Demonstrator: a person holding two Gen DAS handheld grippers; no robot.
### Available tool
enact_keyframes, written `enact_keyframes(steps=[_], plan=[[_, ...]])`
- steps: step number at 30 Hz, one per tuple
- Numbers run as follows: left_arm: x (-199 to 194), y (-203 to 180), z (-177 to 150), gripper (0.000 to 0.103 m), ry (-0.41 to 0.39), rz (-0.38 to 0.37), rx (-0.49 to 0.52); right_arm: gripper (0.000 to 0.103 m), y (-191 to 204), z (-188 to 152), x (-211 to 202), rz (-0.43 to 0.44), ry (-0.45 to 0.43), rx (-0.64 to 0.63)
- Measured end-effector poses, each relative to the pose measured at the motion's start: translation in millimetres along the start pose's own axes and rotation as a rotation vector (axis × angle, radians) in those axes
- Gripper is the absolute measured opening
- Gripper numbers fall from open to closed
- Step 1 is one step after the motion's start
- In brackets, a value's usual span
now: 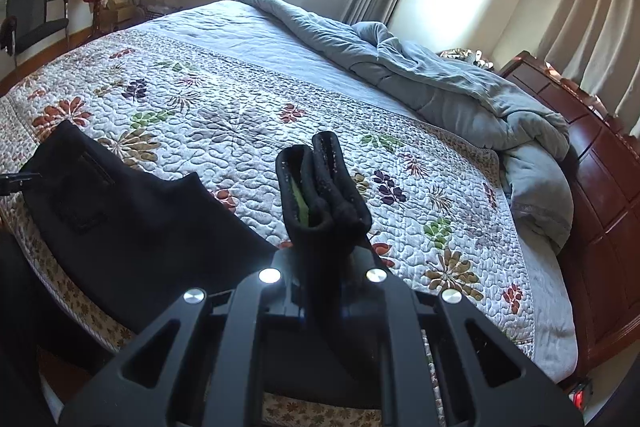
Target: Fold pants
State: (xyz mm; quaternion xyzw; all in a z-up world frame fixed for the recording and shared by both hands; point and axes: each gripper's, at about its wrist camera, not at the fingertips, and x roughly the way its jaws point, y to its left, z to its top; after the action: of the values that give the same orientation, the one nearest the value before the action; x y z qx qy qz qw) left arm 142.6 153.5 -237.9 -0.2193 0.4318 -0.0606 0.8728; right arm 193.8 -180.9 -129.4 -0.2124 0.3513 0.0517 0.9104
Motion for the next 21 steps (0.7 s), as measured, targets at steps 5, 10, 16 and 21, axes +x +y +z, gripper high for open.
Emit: enact_keyframes(steps=[5,10,16,21], plan=[[0.1,2.4,0.0,0.092,-0.001,-0.004,-0.002,0.01,14.7,-0.9,9.1,0.0,0.01,-0.042],[-0.5,4.8,-0.6,0.092,-0.002,-0.007,-0.003,0.01,34.8,-3.0,17.5,-0.027,0.017,-0.124],[-1.2,4.2,-0.6,0.092,-0.004,-0.013,-0.005,0.01,67.1,-13.5,29.8,-0.076,0.028,-0.27],[-2.0,6.0,-1.4,0.092,-0.005,-0.024,-0.008,0.01,106.2,-32.1,47.1,-0.132,0.04,-0.444]])
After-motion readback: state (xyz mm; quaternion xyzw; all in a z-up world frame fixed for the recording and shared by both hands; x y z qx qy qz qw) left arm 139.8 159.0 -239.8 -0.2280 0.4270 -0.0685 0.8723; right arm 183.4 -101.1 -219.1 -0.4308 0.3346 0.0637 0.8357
